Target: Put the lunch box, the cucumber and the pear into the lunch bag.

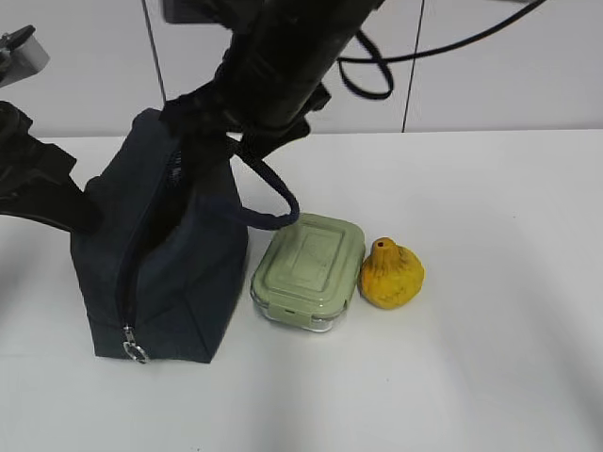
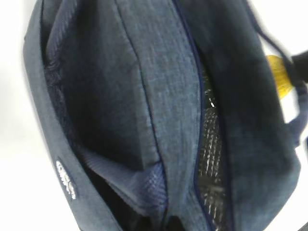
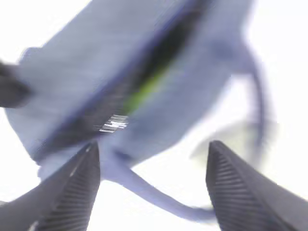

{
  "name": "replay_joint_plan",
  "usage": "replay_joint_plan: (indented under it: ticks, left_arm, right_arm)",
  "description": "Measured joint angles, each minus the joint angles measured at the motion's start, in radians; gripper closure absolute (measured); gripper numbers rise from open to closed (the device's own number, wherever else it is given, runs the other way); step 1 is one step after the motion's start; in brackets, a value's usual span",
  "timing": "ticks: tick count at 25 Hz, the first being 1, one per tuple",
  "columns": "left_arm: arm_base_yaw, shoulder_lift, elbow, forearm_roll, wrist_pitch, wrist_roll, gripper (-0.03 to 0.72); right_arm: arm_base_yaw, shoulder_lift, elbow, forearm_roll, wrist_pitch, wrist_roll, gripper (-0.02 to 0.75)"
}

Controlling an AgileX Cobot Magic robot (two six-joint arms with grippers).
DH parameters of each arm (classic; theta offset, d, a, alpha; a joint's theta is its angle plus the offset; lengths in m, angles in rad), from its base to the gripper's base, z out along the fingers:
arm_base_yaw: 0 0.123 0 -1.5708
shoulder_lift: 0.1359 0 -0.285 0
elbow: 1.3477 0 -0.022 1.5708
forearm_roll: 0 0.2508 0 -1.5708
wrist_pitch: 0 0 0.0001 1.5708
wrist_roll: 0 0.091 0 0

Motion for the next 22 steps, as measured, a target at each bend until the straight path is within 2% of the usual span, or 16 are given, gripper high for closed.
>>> replay_joint_plan:
  ticks: [2,6,11,15,22]
  left_arm:
    - [0.0,0.0,0.0,0.001,0.0,0.0,0.685]
    - [0.0,0.0,0.0,0.002,0.001,0.0,0.685]
    - [0.0,0.0,0.0,0.003,0.001,0.0,0.685]
    - [0.0,0.0,0.0,0.003,0.002,0.0,0.685]
    - [0.0,0.0,0.0,0.006,0.003,0.0,0.685]
  right_arm:
    - [0.0,-0.031,-0.01,-0.143,0.044,0.075,0.22]
    - [-0.025,-0.043,-0.015,-0.306,0.156,0.139,0.248]
    - [-0.079,-0.021,-0.015,-0.386,0.258,0.151,0.254]
    - [-0.113,0.024,-0.015,-0.412,0.26,0.152,0.254]
    - [-0.121,0.101,0.011,-0.421,0.26,0.167,0.255]
